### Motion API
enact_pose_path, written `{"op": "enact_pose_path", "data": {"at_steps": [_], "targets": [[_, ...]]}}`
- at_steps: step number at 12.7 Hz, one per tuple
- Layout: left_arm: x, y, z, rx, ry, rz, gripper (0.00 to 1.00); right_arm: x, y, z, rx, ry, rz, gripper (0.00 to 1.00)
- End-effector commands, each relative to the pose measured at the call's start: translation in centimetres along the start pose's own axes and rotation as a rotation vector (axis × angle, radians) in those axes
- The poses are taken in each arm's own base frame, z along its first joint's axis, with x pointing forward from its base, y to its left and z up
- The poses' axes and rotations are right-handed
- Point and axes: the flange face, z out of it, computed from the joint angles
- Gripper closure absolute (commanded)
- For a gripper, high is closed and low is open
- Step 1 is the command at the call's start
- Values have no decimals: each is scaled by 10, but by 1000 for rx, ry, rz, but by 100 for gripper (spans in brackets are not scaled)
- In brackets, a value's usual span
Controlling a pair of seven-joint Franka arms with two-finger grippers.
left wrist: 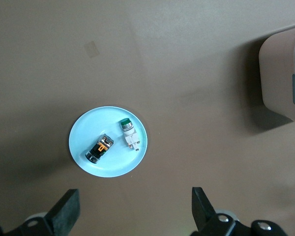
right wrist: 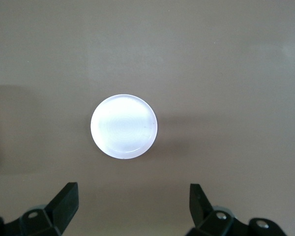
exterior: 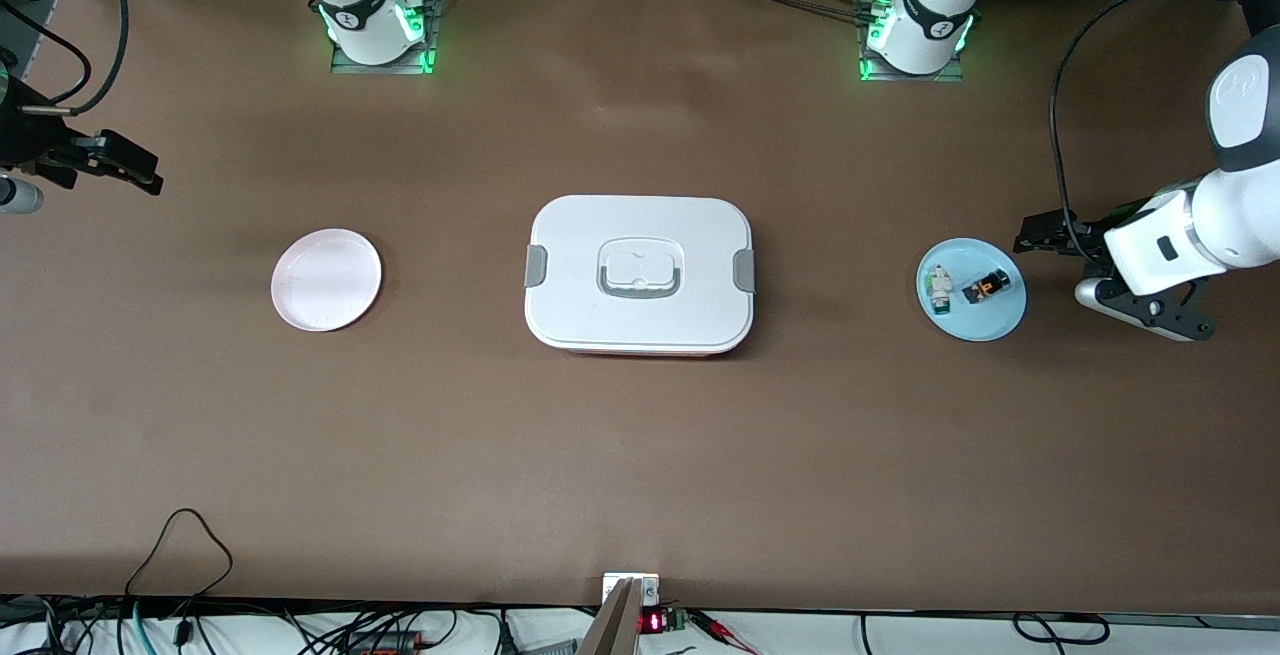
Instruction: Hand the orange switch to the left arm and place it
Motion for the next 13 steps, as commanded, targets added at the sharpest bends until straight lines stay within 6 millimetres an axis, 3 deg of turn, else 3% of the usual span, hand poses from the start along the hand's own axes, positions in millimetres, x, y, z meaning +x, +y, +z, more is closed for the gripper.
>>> {"op": "enact_pose_path", "data": {"at_steps": [1,6,8,13], "targets": [[-68,46,-112,104,142,-292,0,5,0,-2,25,5,-9,0],[-67,48,-112,105,143,-284,0,10,0,0,23,4,6,0],[-68,45,-110,103,141,-289,0,15,14,-6,35,18,31,0],[-68,44,-111,105,141,-272,0,29,12,-4,38,-1,21,0]]}}
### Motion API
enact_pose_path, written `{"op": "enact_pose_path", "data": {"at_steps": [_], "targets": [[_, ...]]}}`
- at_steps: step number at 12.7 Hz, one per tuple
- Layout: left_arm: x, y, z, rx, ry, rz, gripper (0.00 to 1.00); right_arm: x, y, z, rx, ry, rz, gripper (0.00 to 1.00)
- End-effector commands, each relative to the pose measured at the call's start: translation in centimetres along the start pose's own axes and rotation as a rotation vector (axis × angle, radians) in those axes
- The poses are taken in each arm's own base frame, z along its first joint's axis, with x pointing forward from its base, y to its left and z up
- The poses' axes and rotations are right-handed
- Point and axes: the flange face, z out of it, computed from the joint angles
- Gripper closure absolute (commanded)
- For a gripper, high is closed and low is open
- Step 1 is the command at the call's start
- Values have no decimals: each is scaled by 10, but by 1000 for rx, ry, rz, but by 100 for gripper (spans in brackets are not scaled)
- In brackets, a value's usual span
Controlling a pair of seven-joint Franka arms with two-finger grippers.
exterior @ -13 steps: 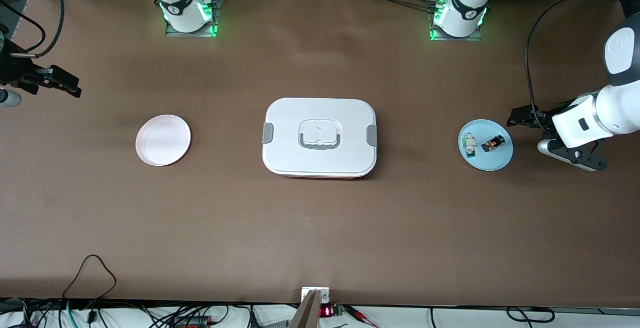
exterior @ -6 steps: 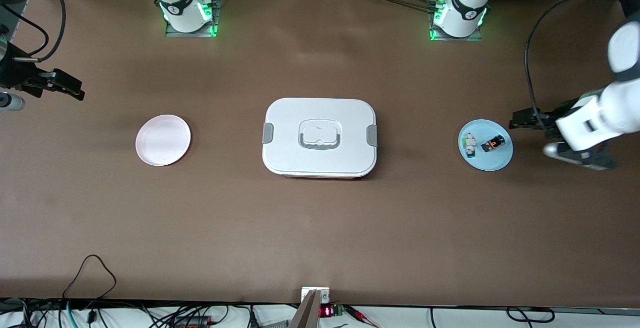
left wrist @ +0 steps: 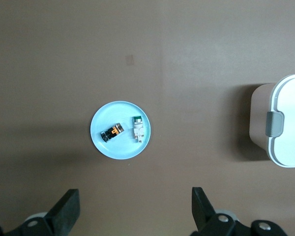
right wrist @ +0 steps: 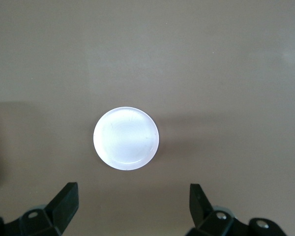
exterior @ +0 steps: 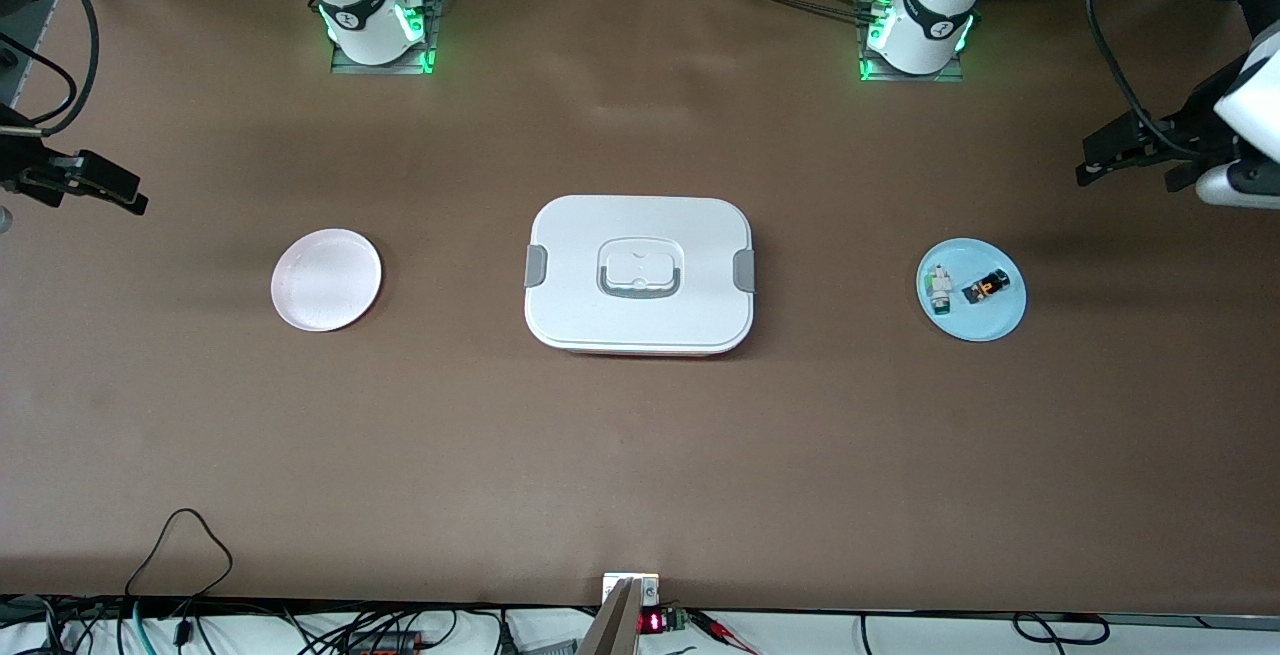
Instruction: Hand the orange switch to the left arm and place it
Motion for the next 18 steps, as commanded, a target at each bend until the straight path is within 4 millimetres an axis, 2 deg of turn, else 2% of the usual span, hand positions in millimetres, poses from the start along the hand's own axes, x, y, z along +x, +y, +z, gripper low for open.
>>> {"op": "enact_pose_path", "data": {"at_steps": [1,3,8,11,15,18], "targets": [[2,1,3,23,2,2,0,8,-6,-3,18,-18,-18,0],[-2,9,0,68,7,18,0,9,-6,-5,19,-18,-19,0],[-3,-2,0,74,21,88,0,4,-2,-7,21,-42,-21,0],[-2,4,-3,77,37,102,0,4,-1,-8,18,-40,-21,0],[6,11,-3,81,86,110,0,3,-21,-10,19,-38,-44,0],[6,6,-6,70,92,101,0,3,-23,-10,20,-38,-47,0]]}}
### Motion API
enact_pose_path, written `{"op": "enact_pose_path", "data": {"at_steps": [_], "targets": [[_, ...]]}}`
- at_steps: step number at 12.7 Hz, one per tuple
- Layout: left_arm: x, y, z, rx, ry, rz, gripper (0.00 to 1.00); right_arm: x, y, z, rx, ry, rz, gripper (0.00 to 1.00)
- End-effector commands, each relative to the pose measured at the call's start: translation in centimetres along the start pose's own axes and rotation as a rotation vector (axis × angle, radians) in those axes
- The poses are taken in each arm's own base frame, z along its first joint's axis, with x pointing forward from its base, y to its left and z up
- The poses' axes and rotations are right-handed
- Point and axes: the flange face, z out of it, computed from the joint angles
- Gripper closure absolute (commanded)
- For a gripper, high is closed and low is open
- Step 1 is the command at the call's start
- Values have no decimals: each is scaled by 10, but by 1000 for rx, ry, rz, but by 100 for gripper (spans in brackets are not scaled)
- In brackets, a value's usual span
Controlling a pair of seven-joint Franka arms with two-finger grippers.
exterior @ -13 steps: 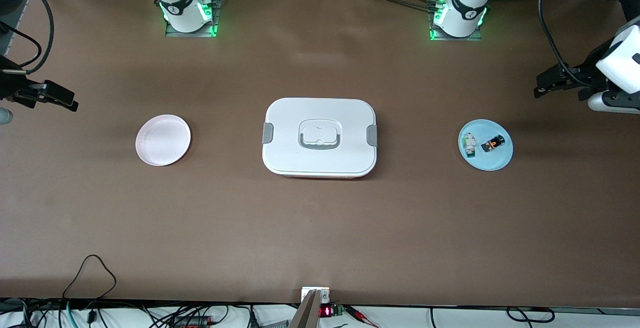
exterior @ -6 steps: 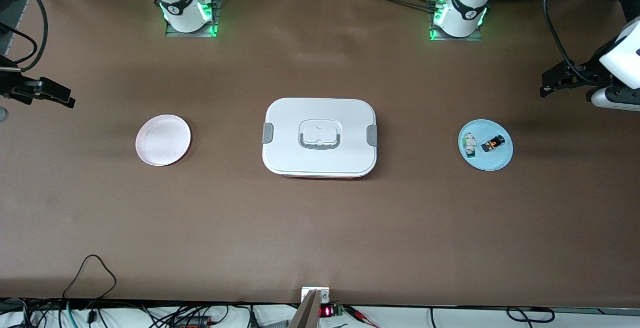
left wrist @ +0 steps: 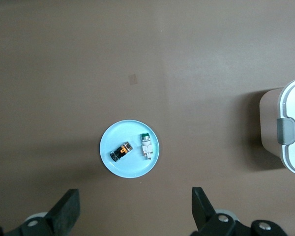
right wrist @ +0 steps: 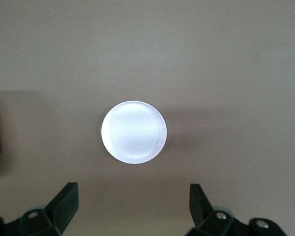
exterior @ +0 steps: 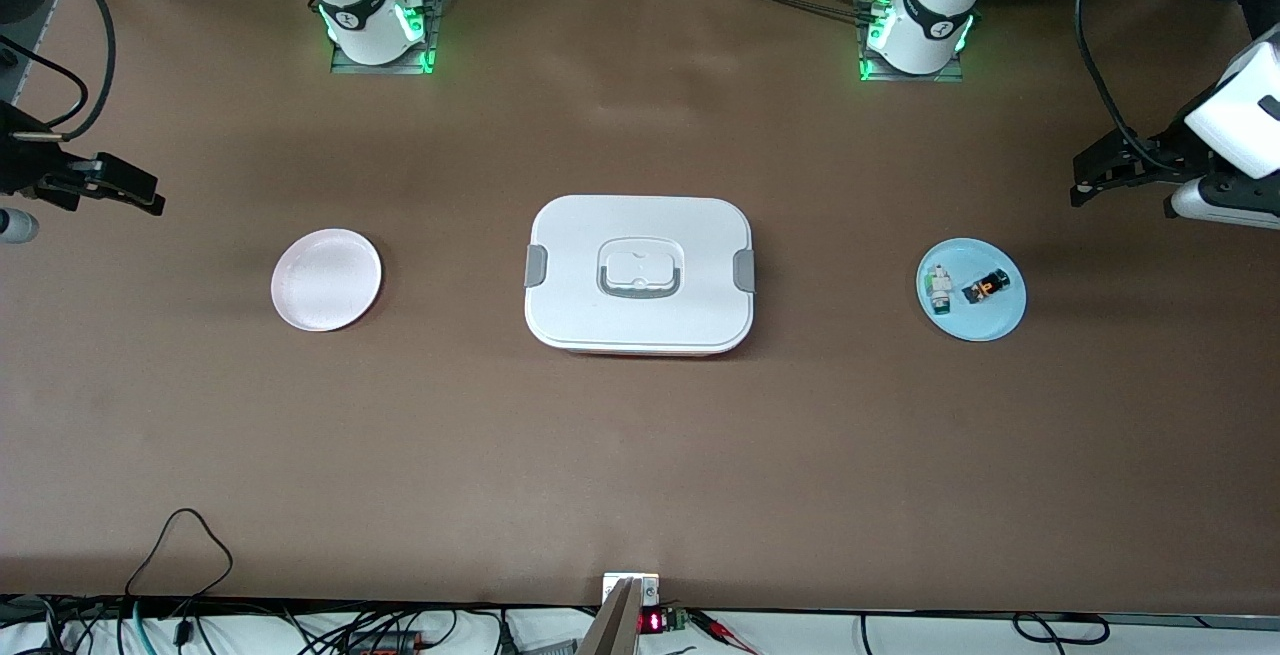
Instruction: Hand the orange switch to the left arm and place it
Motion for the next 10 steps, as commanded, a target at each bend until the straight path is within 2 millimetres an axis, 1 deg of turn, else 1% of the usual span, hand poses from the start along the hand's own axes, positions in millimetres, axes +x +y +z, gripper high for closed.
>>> {"op": "enact_pose_path", "data": {"at_steps": [1,7,10], "targets": [[-4,-7,-2,16,10,9,0,-1,0,-7,14,-3,-1,0],[-4,-8,0,17,1,8,0,-2,3,-7,14,-8,-4,0],[-4,-7,1,11,-1,-32,0,-3,2,-7,15,-9,-5,0]]}}
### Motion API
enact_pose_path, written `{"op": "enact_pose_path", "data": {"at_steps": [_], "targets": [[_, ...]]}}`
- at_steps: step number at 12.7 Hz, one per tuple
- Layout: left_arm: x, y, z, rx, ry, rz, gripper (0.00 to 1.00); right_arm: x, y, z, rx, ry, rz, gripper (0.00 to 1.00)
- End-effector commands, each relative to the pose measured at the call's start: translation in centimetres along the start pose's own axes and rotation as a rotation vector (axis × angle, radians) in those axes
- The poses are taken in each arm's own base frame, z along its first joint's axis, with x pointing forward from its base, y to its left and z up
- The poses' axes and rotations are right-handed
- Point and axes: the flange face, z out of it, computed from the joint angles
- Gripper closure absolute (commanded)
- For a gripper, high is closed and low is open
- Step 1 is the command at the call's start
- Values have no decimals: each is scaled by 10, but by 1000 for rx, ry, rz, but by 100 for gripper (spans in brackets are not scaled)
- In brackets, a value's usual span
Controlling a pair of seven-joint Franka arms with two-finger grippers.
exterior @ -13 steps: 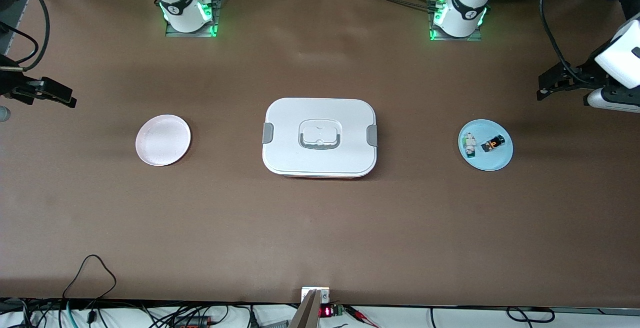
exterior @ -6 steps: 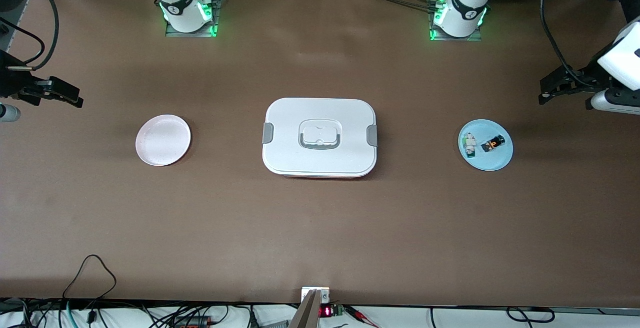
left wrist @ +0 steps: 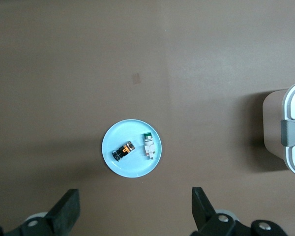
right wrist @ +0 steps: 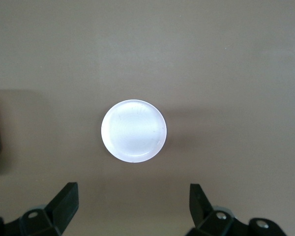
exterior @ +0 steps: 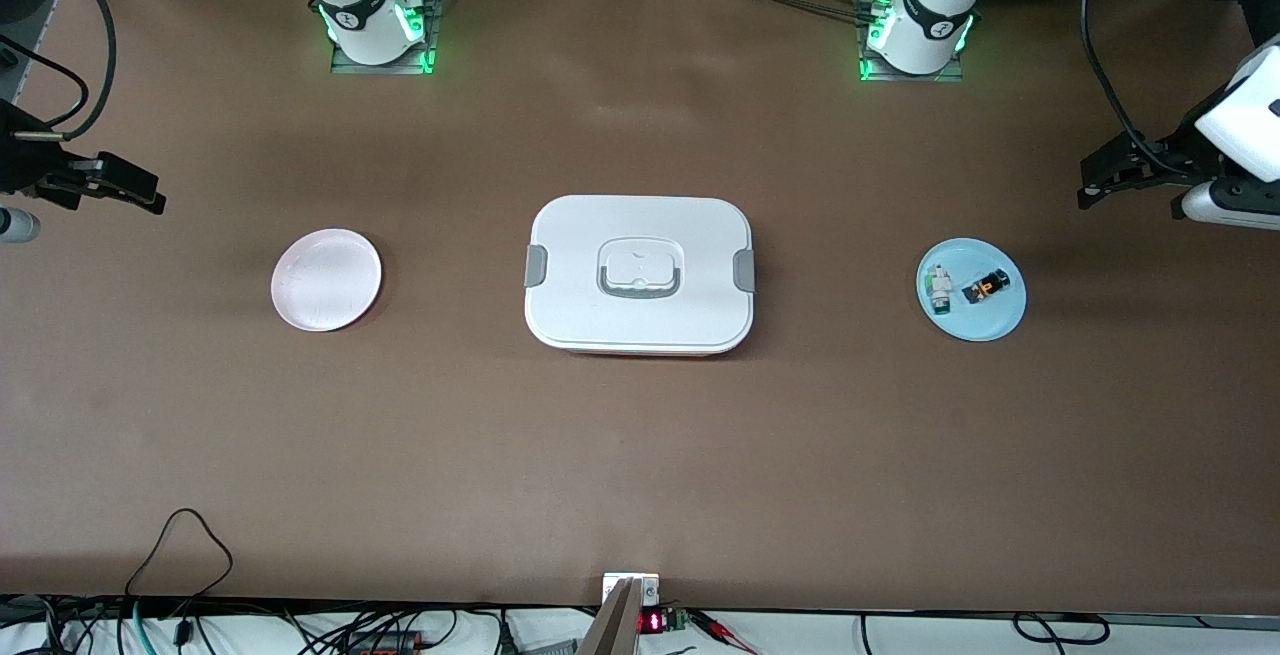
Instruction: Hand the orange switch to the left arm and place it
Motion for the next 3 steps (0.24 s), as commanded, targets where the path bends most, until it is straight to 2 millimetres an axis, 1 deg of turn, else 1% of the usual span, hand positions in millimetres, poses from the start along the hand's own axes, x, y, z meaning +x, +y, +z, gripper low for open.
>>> {"op": "enact_pose_path", "data": {"at_steps": [1,3], "targets": [[-4,-1,-2,12,4,-47,0,-3,2,-8,15,-4,-5,0],[-4,-1,-2,10,3,-55,0,-3,2,-7,15,-10,-7,0]]}}
